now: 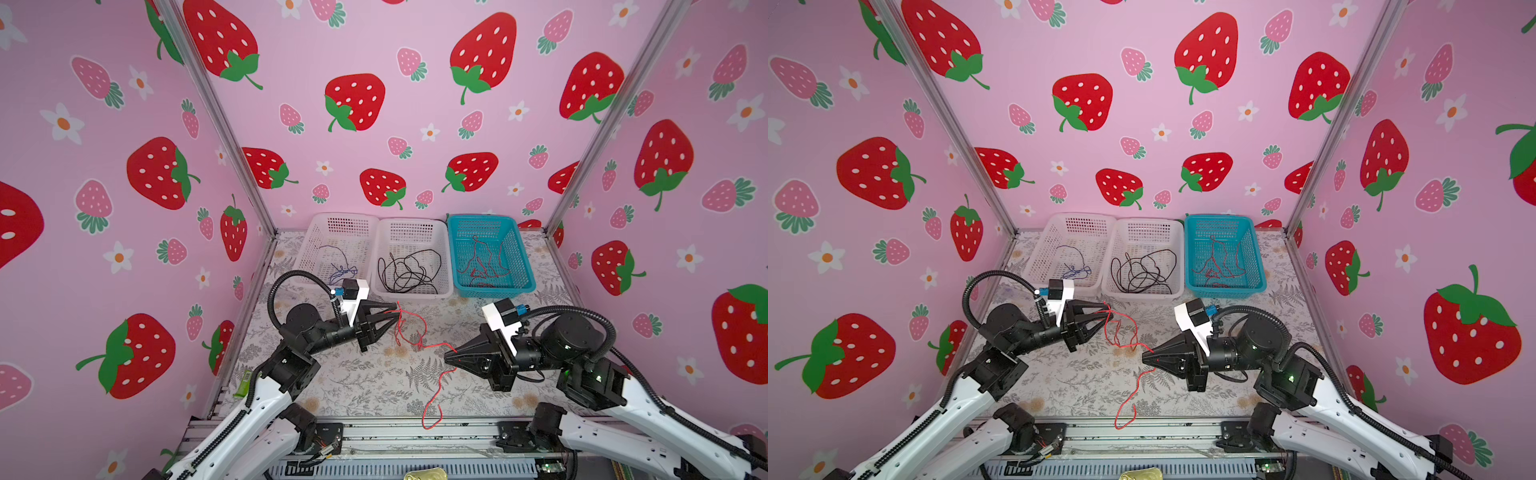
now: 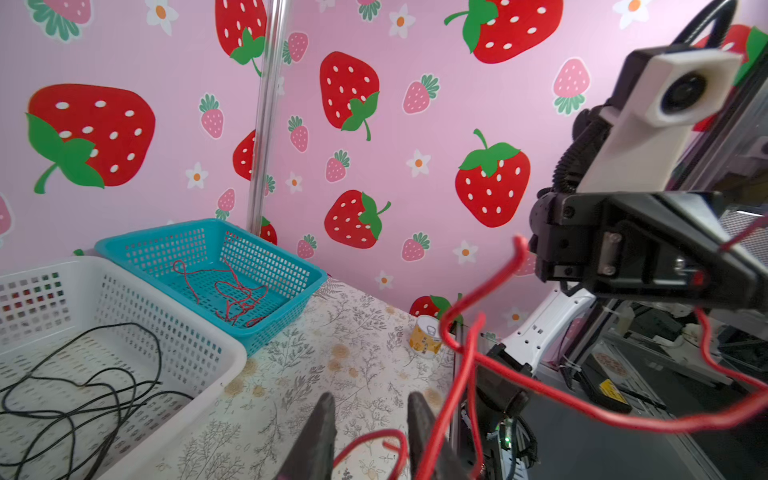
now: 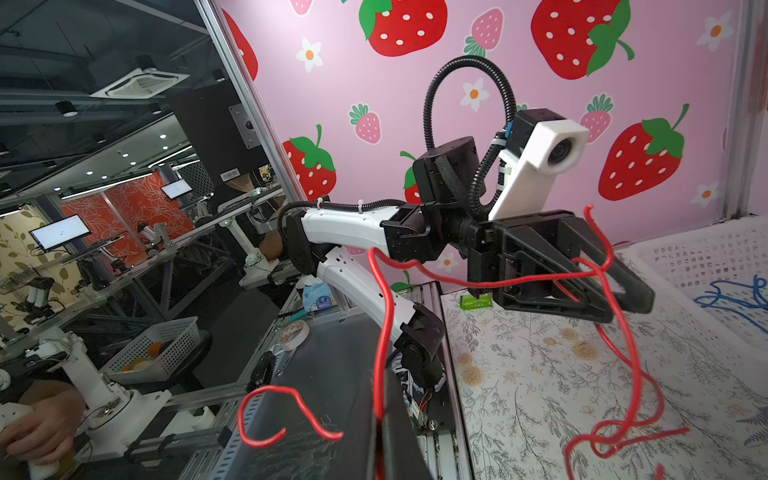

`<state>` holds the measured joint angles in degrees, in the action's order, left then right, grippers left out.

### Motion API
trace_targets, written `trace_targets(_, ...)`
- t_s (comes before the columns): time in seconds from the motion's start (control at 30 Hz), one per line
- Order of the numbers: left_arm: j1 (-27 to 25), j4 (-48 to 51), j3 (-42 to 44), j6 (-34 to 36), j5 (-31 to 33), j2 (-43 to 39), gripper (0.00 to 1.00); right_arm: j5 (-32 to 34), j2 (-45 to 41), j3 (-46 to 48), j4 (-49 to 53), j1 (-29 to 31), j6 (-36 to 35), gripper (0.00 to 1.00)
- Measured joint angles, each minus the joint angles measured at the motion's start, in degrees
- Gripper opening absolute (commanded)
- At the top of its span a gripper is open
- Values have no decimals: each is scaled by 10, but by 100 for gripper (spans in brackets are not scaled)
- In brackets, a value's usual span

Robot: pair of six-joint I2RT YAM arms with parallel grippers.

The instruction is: Untangle the cables

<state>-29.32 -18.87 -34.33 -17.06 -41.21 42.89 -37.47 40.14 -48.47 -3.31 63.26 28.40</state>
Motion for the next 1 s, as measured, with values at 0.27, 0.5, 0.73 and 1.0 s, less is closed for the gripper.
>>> trace_targets(0.27,-1,16,0,11,-16,0,0,36,-6,0,12,0,-2,0)
trace_targets(0.5,-3,52,-3,20,-11,3,0,75,-9,0,23,0,4,0)
trace_targets(0.73,-3,67,-25,20,24,14,0,93,-5,53,22,0,49,0)
trace_targets(1.0,-3,80,-35,31,69,15,0,110,-22,87,39,0,85,0)
